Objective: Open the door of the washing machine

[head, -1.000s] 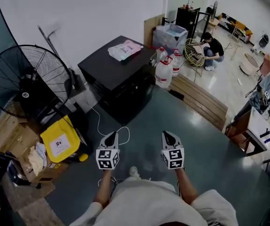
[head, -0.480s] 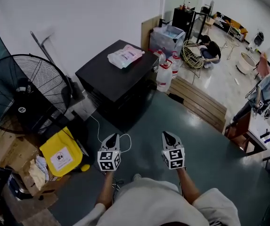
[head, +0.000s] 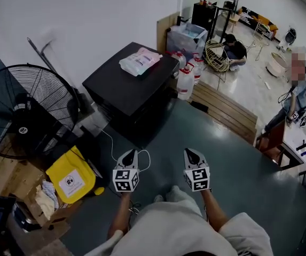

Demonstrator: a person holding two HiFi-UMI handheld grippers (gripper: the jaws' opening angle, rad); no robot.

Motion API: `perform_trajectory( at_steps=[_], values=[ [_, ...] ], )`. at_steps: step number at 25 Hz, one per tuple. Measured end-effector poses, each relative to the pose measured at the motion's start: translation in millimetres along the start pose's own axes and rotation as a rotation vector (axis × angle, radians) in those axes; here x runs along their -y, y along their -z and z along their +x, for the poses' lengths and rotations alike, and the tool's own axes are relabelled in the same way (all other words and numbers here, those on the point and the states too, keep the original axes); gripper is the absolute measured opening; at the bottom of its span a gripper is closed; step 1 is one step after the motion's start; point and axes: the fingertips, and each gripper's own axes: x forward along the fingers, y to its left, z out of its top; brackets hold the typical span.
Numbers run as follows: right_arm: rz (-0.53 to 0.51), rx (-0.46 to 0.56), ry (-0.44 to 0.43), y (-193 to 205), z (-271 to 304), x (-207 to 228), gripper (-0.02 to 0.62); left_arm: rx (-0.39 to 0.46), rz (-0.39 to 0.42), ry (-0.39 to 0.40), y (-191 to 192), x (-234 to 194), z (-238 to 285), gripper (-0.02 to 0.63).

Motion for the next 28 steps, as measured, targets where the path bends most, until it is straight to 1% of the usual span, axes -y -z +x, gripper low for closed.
perform_trajectory(
  at_steps=[8, 15, 28],
  values=[
    [0.011, -0.022, -0.019, 9.0, 10.9, 2.8, -0.002, -0.032, 0.0, 0.002, 8.7, -0.5, 11.2, 0.008],
    [0.013, -0.026, -0.049, 6.1, 44.4, 19.0, -0.002, -0.043, -0.004, -0.02, 1.9, -6.5, 39.9, 0.008],
    [0.03, -0.022, -0.095, -9.4, 123.2, 92.4, -0.002, -0.071, 0.006, -0.072, -19.9, -8.0, 134.9, 0.008]
  ],
)
